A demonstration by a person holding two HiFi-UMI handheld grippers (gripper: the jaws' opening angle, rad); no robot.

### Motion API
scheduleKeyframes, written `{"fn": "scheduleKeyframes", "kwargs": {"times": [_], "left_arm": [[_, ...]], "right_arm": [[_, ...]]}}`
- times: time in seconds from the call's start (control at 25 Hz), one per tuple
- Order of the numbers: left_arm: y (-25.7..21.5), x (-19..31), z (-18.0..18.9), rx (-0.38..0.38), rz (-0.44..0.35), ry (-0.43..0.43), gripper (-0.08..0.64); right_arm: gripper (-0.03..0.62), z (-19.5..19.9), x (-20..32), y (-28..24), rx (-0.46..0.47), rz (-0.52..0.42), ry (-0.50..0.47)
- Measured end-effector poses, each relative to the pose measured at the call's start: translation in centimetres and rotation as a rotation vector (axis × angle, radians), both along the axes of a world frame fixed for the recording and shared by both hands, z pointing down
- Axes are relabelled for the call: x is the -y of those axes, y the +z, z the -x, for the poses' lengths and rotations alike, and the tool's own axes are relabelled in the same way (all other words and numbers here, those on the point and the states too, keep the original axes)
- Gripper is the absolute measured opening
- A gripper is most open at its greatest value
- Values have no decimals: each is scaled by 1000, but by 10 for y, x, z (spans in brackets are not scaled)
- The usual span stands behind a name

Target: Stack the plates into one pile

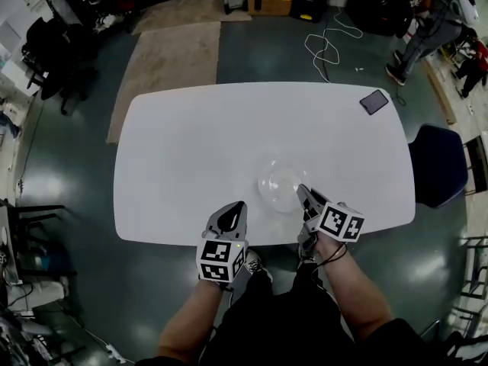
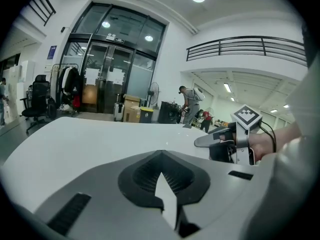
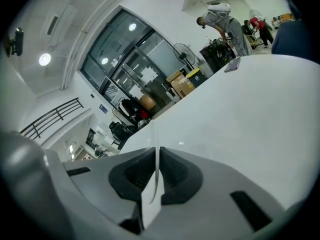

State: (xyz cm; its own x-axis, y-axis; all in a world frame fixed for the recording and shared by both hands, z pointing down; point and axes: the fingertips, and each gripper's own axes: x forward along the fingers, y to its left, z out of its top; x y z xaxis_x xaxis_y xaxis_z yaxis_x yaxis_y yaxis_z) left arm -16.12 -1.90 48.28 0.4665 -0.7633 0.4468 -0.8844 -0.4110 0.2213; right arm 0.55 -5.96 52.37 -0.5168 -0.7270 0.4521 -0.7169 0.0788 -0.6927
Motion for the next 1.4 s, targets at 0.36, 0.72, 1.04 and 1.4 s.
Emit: {"fn": "scheduleKeyframes", "kwargs": {"times": [0.36, 0.72, 1.04, 1.4], "left_arm": [[15, 11, -8, -15, 16, 60, 17], [30, 15, -22, -29, 44, 62, 17], [39, 18, -23, -32, 63, 56, 17], [45, 18, -26, -39, 80, 51, 17]], "right_arm": [[32, -5, 6, 30, 35, 64, 69], [32, -18, 11, 56, 83, 129, 102], [34, -17, 17, 66, 77, 158, 104], [56, -16, 22, 71, -116, 125, 17]]}}
